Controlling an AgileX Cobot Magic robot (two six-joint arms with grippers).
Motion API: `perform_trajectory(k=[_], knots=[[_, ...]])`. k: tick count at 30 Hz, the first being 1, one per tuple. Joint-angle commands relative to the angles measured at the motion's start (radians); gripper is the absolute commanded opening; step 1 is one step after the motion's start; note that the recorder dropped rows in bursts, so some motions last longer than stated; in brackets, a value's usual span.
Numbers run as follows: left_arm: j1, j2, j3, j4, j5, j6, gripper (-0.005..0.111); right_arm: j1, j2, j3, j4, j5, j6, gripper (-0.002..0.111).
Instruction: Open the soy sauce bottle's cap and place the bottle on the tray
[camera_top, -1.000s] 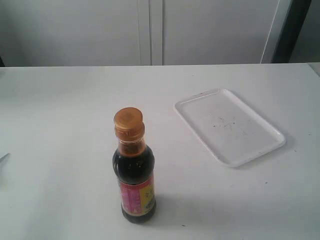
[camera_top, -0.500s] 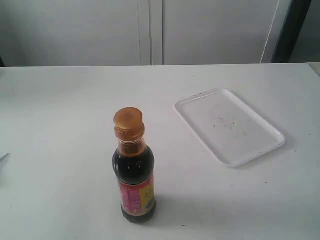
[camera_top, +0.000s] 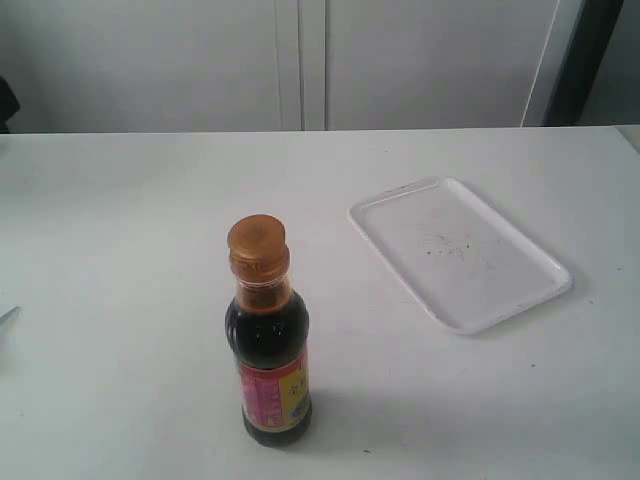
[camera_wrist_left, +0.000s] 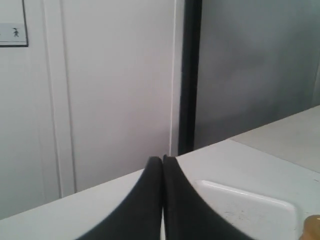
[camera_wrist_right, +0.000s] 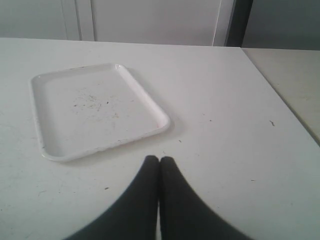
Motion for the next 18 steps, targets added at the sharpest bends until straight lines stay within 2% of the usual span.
perform_trajectory(k=[1,5,10,14,18], knots=[[-0.007,0.031,-0.025,0.058,-0.051,-0.056,0.0,0.001,-0.005,0.006,-0.003,-0.01,0.0,0.0],[-0.039,0.042,-0.033,0.062,-0.057,-0.058,0.0,0.001,-0.005,0.006,-0.003,-0.01,0.0,0.0],[-0.148,0.043,-0.069,0.062,0.022,-0.059,0.006,0.001,-0.005,0.006,-0.003,-0.01,0.0,0.0],[-0.25,0.043,-0.081,0.058,0.098,-0.051,0.006,0.001,-0.005,0.006,-0.003,-0.01,0.0,0.0],[-0.326,0.063,-0.081,0.023,0.106,-0.026,0.006,0.001,-0.005,0.006,-0.003,-0.01,0.0,0.0]])
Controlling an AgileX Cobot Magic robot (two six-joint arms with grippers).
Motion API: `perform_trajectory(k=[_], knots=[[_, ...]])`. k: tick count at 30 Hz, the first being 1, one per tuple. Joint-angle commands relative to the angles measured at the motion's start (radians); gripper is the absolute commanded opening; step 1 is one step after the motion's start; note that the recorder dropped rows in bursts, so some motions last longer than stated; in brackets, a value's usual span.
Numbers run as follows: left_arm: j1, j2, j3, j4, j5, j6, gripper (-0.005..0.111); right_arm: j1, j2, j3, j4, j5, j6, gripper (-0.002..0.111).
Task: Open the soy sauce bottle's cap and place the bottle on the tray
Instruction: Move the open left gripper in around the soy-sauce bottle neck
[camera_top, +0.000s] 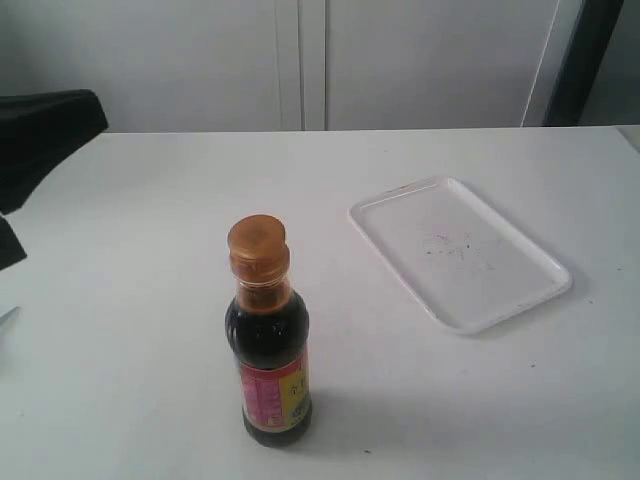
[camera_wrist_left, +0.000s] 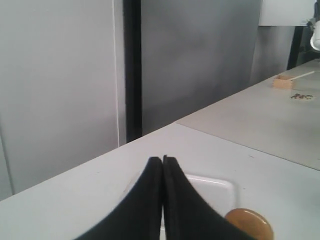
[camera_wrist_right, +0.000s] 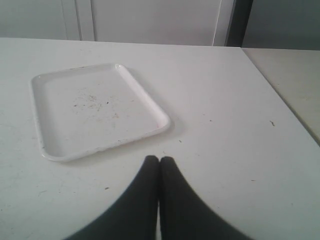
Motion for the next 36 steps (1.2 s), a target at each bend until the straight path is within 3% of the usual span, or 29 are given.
perform_trajectory(k=[1,12,20,36], knots=[[-0.087,0.026,-0.006,-0.048,0.013,0.019,0.008,0.001,-0.005,0.006,-0.003,-0.01,0.0,0.0],[-0.282,0.187,-0.11,-0.059,0.025,0.096,0.05,0.001,-0.005,0.006,-0.003,-0.01,0.0,0.0],[-0.363,0.258,-0.155,-0.03,0.023,0.114,0.106,0.001,-0.005,0.006,-0.003,-0.01,0.0,0.0],[-0.369,0.34,-0.153,-0.027,0.064,0.18,0.105,0.001,-0.005,0.006,-0.003,-0.01,0.0,0.0]])
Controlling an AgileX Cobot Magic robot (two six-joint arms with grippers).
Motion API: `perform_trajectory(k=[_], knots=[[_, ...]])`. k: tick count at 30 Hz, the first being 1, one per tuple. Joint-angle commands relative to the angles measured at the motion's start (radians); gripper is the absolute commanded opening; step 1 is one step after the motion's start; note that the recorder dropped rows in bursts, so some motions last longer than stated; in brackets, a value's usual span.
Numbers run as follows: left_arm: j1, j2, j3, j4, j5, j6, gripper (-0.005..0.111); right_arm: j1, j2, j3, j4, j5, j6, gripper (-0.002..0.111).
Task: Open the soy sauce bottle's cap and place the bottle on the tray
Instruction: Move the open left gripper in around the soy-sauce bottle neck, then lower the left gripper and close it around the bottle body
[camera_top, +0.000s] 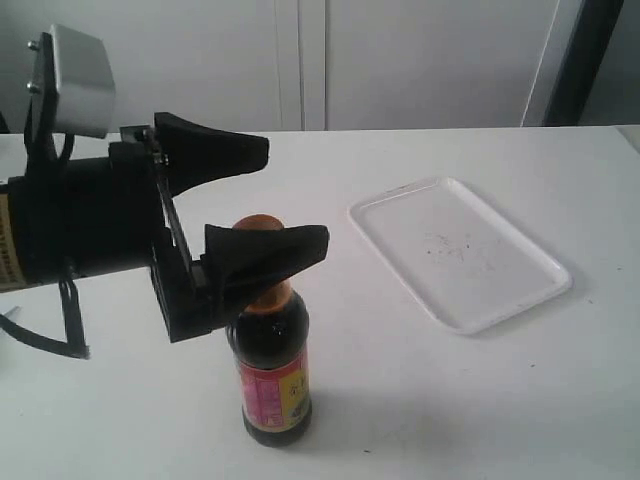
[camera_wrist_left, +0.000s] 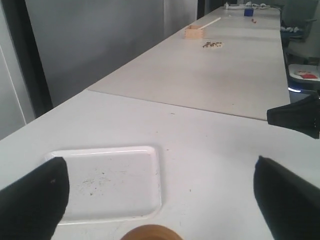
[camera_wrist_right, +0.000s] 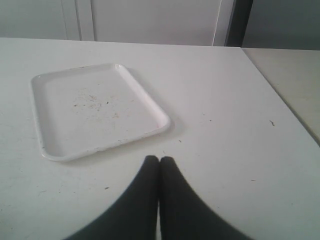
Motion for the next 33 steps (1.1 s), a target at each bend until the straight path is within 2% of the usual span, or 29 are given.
perform_trajectory(k=[1,9,16,22,26,33], knots=[[-0.004,0.006,0.0,-0.022,0.021,0.026,0.105,0.001,-0.005,0.006,-0.003,-0.01,0.0,0.0],[-0.004,0.008,0.095,-0.163,-0.028,0.152,0.105,0.001,-0.005,0.006,-0.003,-0.01,0.0,0.0],[-0.004,0.017,0.132,-0.204,-0.037,0.194,0.105,0.001,-0.005,0.006,-0.003,-0.01,0.0,0.0],[-0.004,0.103,0.159,-0.289,-0.109,0.278,0.105,0.001,-0.005,0.006,-0.003,-0.01,0.0,0.0],[-0.004,0.143,0.161,-0.3,-0.176,0.302,0.105,0.001,-0.005,0.006,-0.003,-0.01,0.0,0.0],[-0.004,0.237,0.183,-0.33,-0.215,0.377,0.105,0.001,-0.005,0.006,-0.003,-0.01,0.0,0.0]])
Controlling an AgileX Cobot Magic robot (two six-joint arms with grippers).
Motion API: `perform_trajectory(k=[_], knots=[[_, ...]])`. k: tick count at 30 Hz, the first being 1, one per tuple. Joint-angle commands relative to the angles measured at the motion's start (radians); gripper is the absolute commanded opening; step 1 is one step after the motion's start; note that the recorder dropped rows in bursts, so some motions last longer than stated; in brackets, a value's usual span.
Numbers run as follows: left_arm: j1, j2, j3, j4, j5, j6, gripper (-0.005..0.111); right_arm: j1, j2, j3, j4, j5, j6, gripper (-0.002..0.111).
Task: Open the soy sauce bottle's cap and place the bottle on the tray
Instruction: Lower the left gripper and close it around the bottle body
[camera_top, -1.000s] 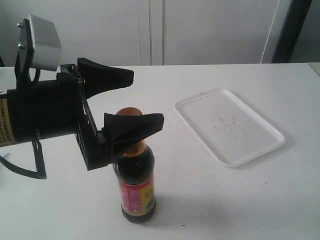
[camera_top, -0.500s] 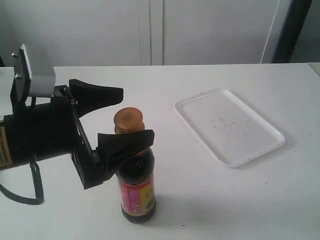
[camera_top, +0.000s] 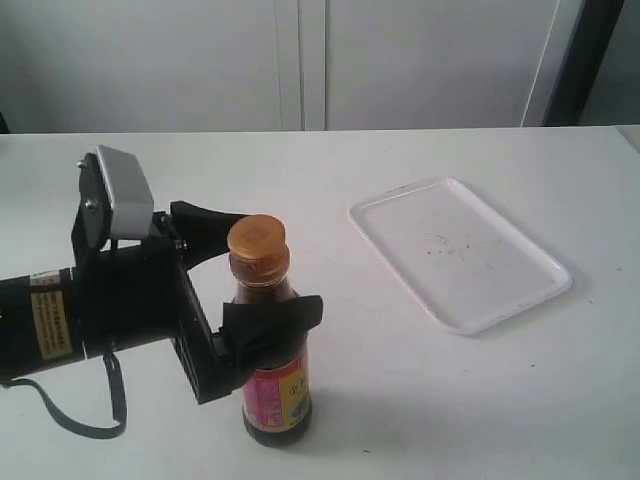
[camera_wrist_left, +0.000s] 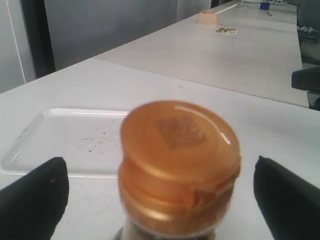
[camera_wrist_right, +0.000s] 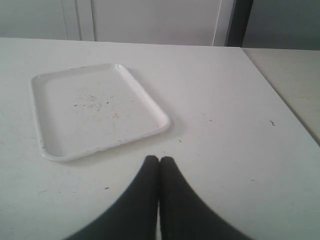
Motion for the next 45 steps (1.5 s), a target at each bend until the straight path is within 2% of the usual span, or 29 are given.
perform_trajectory(k=[1,8,20,25,27,30,38,39,45], knots=[[-0.004,0.055,0.022,-0.027,-0.037,0.047,0.105,0.001,-0.005,0.006,-0.003,-0.01,0.009,0.0],[-0.004,0.173,0.031,-0.045,-0.123,0.09,0.099,0.001,-0.005,0.006,-0.003,-0.01,0.023,0.0],[-0.004,0.337,0.031,-0.085,-0.123,0.153,0.099,0.001,-0.005,0.006,-0.003,-0.01,0.023,0.0],[-0.004,0.338,0.031,-0.083,-0.123,0.169,0.092,0.001,-0.005,0.006,-0.003,-0.01,0.023,0.0],[-0.004,0.338,0.031,-0.083,-0.123,0.169,0.086,0.001,-0.005,0.006,-0.003,-0.01,0.023,0.0],[-0.004,0.338,0.031,-0.083,-0.123,0.169,0.069,0.001,-0.005,0.006,-0.003,-0.01,0.023,0.0],[-0.004,0.338,0.031,-0.051,-0.123,0.168,0.004,0.001,-0.005,0.006,-0.003,-0.01,0.023,0.0],[-0.004,0.338,0.031,-0.041,-0.123,0.177,0.0,0.001,-0.005,0.006,-0.003,-0.01,0.023,0.0],[-0.004,0.338,0.031,0.023,-0.123,0.284,0.0,0.001,-0.005,0.006,-0.003,-0.01,0.023,0.0]])
